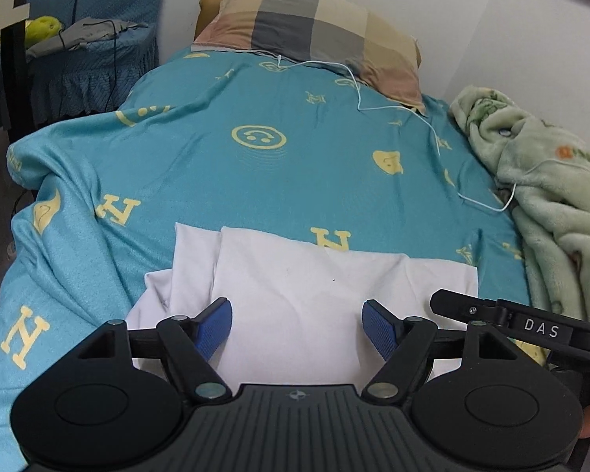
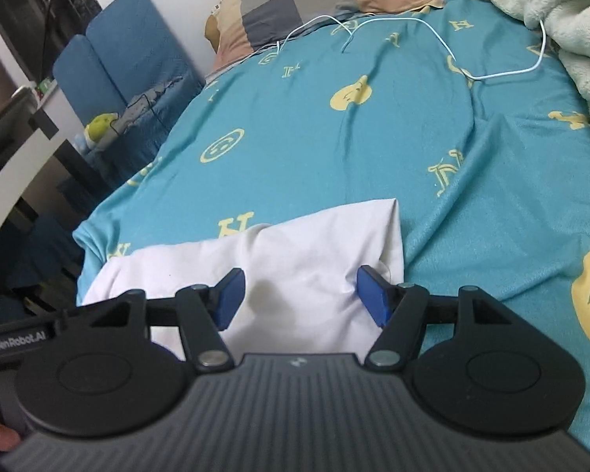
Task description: Fold clothes
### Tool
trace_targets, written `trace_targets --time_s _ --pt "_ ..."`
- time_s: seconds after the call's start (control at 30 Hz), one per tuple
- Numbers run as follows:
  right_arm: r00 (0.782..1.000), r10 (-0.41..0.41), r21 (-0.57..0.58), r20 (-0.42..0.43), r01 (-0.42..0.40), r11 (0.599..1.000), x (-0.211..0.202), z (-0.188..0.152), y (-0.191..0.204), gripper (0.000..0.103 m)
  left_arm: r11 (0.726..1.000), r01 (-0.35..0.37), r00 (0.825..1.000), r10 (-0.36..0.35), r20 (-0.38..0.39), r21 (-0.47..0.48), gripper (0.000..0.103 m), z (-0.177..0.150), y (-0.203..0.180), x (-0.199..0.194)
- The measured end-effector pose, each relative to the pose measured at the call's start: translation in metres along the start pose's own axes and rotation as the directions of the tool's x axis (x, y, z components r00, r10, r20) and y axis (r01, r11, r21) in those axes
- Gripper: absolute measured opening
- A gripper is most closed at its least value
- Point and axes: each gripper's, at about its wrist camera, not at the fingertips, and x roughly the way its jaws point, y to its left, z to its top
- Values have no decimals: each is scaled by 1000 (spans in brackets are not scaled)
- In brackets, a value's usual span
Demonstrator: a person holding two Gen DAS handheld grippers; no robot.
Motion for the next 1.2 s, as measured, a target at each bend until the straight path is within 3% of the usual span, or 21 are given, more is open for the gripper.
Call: trace_targets --time_s 0.2,0.4,0.53,0.77,1.0,1.2 --pt "999 18 15 44 -19 1000 -28 -1 6 67 1000 4 1000 -4 22 24 76 -2 -6 -23" --pt "998 4 -47 64 -1 999 -65 -17 22 67 999 21 998 -23 59 34 76 -17 -12 -66" --pt "997 5 -84 71 1 996 -75 -28 27 66 999 -18 998 15 65 51 76 -30 -13 -80" --pt "997 -53 -117 -64 46 992 -45 -44 19 64 994 -72 997 74 -29 81 76 -46 -9 -53" --pt "1000 -22 -51 -17 21 998 -80 -38 20 65 999 -49 998 49 -33 -22 76 -48 -4 -76" --pt "999 -33 -35 1 33 999 -125 -25 32 65 986 63 998 -66 -16 -156 80 -66 -4 -125"
